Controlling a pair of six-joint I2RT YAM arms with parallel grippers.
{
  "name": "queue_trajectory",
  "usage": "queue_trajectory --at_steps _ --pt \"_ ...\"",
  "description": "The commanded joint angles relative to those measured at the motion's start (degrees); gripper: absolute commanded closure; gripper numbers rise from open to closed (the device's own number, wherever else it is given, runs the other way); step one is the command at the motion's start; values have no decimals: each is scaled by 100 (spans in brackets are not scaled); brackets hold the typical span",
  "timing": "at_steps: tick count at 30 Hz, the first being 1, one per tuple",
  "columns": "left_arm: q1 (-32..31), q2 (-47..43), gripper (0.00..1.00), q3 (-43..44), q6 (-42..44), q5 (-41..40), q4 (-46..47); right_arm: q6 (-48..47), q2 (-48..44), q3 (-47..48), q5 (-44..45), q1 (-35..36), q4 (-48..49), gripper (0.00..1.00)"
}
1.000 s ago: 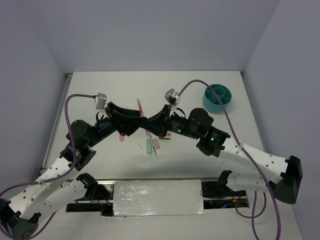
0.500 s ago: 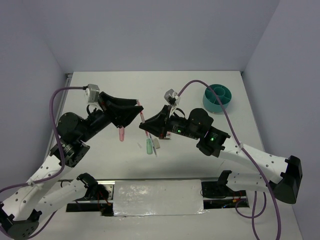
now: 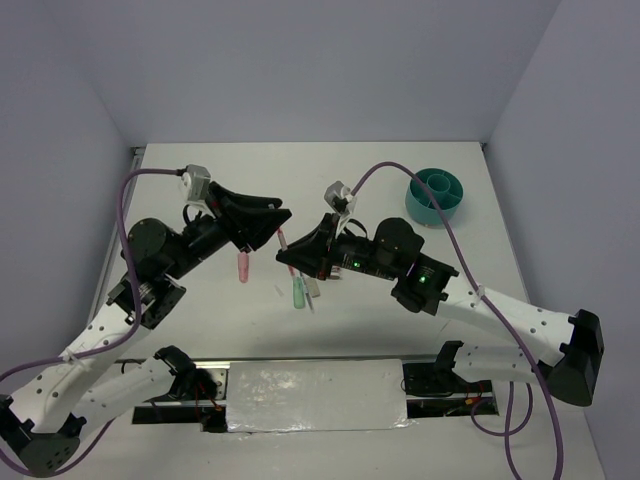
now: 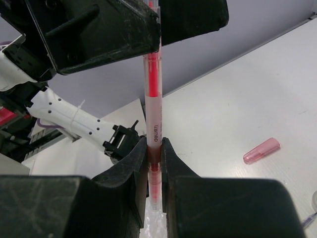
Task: Sort the stationery into containers
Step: Close the pen cap on the pen.
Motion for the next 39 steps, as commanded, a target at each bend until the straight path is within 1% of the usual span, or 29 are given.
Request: queue_trajectory --at_steps 1,3,5,7,9,11,13,14,18,21,22,23,24,26,29,31,33,35,39 --pt "-11 -128 47 40 60 60 301 -110 19 -17 36 33 149 100" --pt "-11 -155 47 58 87 42 274 -119 27 -17 36 33 158 100" --pt "-11 -181 50 58 104 -2 231 -110 28 -26 45 42 167 100" --pt "-11 -181 59 58 139 -20 196 -110 10 -26 28 33 176 100" --pt "-11 -181 64 66 166 -37 160 -101 1 -43 1 42 202 100" --pt "-11 -207 72 40 140 -64 186 -84 10 -43 -51 42 237 100" --pt "-11 -190 84 31 113 -11 195 -92 27 -26 -86 33 220 100" --pt "-11 -164 100 49 87 -2 169 -110 27 -17 -104 42 220 100" --pt "-11 73 100 110 -132 244 90 -311 27 70 -122 51 211 100" --pt "-11 223 100 -47 -519 341 142 -663 132 483 115 -28 1 100" --pt "-11 223 100 -205 -633 349 195 -724 203 797 98 -115 -113 100" --pt "-11 223 100 -258 -756 323 169 -812 282 1009 -102 -212 -201 100" --pt "-20 223 100 -294 -783 340 91 -813 378 1368 -261 -413 -272 100" --pt "-37 241 100 -382 -792 358 -15 -883 659 1739 -516 -555 -404 100" --pt "-81 223 100 -522 -687 245 -182 -953 932 2538 -578 -661 -641 100" --pt "-90 223 100 -593 -591 130 -375 -928 1020 2786 -666 -687 -703 100" --pt "-99 232 100 -733 -572 138 -376 -875 1038 3066 -815 -687 -721 100" --pt "-117 232 100 -856 -599 235 -210 -848 1099 3321 -825 -679 -729 100" --pt "-152 206 100 -1137 -643 183 -95 -840 1214 3647 -816 -731 -905 100"
